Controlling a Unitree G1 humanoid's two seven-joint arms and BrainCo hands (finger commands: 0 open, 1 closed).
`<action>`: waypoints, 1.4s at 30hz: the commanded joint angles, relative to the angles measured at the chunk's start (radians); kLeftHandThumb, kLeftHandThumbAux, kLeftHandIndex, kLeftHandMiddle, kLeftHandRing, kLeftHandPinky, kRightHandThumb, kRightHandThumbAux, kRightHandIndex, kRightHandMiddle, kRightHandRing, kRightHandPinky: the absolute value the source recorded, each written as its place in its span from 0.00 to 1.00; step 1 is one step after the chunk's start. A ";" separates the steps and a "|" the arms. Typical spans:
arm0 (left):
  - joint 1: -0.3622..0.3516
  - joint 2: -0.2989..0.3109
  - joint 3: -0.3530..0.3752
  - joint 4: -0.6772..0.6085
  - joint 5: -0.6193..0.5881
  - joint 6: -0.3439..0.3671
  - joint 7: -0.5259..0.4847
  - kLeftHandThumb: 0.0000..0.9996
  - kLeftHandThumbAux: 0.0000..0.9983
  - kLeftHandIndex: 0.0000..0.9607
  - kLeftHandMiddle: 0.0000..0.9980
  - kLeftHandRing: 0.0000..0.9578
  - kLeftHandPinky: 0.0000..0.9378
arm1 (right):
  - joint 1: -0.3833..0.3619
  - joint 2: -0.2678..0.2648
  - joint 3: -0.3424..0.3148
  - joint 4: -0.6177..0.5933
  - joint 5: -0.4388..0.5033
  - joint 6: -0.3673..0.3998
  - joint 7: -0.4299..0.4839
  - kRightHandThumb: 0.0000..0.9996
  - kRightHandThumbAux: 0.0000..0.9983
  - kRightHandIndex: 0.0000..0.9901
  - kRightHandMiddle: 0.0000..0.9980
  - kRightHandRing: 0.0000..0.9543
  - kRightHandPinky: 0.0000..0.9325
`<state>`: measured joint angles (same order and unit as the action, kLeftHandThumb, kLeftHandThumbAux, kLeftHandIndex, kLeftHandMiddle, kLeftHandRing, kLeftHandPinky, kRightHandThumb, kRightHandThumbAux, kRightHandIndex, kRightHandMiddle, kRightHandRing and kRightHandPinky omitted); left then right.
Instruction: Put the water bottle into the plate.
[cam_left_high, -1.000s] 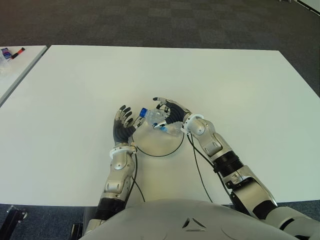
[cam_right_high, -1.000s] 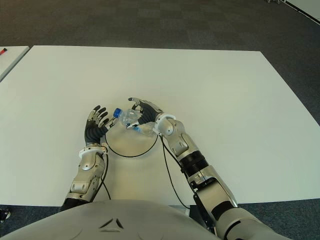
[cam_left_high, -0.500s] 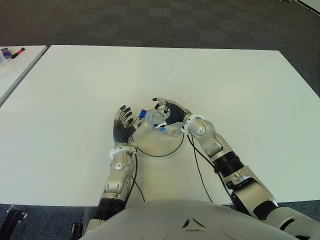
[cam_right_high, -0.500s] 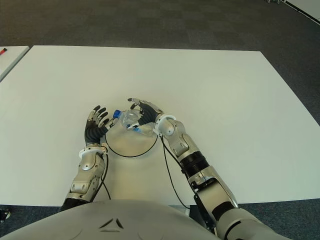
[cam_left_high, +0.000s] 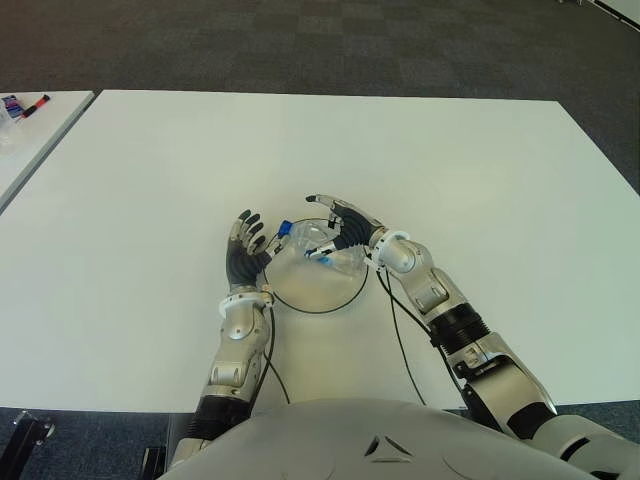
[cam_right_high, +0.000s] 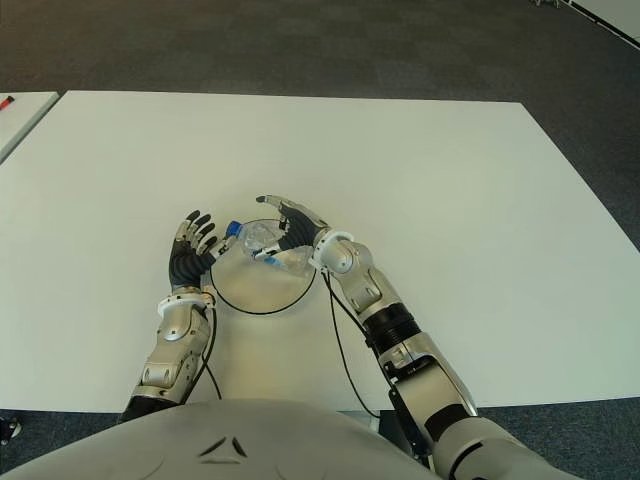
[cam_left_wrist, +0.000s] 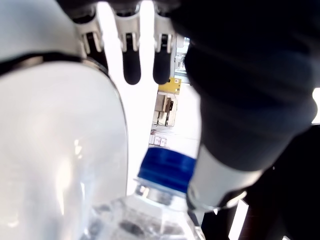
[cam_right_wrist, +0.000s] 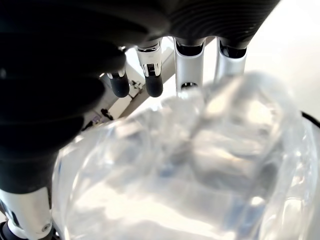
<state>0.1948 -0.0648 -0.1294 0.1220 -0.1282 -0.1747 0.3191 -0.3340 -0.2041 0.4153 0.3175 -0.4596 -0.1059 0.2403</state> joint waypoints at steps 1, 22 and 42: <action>-0.020 -0.087 0.006 0.003 0.003 0.014 0.008 0.00 0.93 0.15 0.18 0.18 0.20 | 0.007 -0.009 -0.003 0.004 0.006 -0.027 -0.006 0.10 0.49 0.00 0.00 0.01 0.06; -0.024 -0.083 0.008 -0.001 0.003 0.024 0.005 0.00 0.93 0.13 0.17 0.17 0.21 | 0.011 -0.028 -0.003 -0.006 -0.019 -0.074 -0.047 0.11 0.34 0.00 0.00 0.00 0.00; -0.024 -0.087 0.007 -0.007 0.001 0.035 0.007 0.00 0.94 0.14 0.18 0.18 0.21 | 0.015 -0.030 -0.009 -0.016 -0.004 -0.051 -0.028 0.10 0.36 0.00 0.00 0.00 0.00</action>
<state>0.1931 -0.0647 -0.1290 0.1166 -0.1270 -0.1539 0.3193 -0.3248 -0.2317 0.4118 0.2997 -0.4679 -0.1742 0.2035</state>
